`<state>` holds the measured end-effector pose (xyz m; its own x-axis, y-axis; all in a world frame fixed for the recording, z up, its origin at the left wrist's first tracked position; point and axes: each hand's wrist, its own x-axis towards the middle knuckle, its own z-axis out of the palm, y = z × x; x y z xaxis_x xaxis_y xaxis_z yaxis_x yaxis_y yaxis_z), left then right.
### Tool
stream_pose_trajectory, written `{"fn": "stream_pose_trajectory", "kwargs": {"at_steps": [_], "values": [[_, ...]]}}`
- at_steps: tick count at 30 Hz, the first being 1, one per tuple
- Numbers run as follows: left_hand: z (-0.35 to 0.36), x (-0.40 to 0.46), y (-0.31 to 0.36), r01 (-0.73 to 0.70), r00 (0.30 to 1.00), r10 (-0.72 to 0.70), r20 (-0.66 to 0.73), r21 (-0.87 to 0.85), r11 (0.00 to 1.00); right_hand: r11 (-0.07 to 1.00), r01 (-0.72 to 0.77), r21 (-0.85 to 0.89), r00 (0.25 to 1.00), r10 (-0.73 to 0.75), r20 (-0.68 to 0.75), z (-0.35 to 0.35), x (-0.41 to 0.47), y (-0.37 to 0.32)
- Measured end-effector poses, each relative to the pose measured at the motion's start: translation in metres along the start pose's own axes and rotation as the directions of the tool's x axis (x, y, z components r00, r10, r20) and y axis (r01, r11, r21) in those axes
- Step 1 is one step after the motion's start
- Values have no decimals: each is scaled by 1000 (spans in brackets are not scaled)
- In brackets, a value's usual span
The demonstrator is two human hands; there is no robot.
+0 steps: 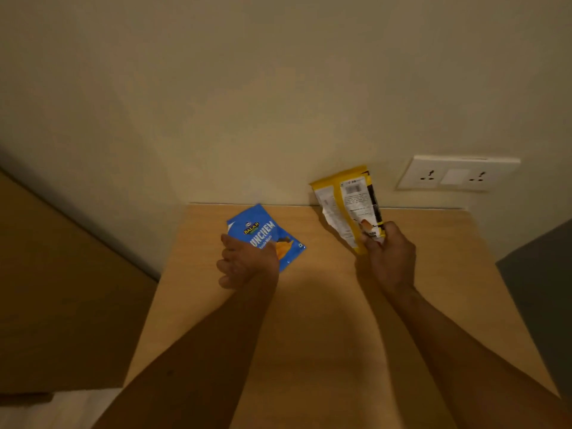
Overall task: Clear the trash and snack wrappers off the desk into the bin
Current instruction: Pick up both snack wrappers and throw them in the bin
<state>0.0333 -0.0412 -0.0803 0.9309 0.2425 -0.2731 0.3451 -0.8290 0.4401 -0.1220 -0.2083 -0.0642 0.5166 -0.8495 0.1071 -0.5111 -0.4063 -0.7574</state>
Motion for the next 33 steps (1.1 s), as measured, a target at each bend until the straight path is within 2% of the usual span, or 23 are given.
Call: {"fn": "stream_pose_trajectory", "kwargs": {"at_steps": [2,3,6,9,13,16,19,23,25,28,31,33], "values": [[5,3,-6,27,999,-24,48,-58,998,1000,-16,13,1000,16,18,1,-6,0],[6,1,-10,-9,999,15,45,-120,993,999,-28,27,999,27,23,-1,-9,2],[1,-16,-19,-204,978,204,-31,-301,931,996,-67,60,998,66,3,-20,-18,11],[-9,-49,3,-328,943,321,-85,-380,865,991,-94,100,990,104,-95,-54,-20,20],[-6,-135,59,-587,796,595,-115,-390,710,976,-130,177,955,171,-243,-138,-26,49],[7,-203,85,-680,682,728,-66,-424,599,952,-205,228,911,271,-310,-193,-36,79],[34,-296,95,-700,577,816,36,-494,516,926,-301,229,835,372,-405,-261,-68,131],[85,-416,75,-679,440,868,230,-547,489,846,-503,177,699,519,-492,-338,-140,224],[103,-454,57,-663,401,846,350,-527,532,766,-612,195,628,621,-469,-350,-177,263],[141,-505,21,-653,351,814,462,-502,567,578,-797,174,501,794,-345,-349,-233,328],[172,-527,-15,-666,311,783,539,-465,584,382,-924,-11,380,918,-115,-319,-276,368],[196,-523,-38,-695,278,754,596,-417,586,307,-950,52,308,951,18,-295,-295,398]]}}
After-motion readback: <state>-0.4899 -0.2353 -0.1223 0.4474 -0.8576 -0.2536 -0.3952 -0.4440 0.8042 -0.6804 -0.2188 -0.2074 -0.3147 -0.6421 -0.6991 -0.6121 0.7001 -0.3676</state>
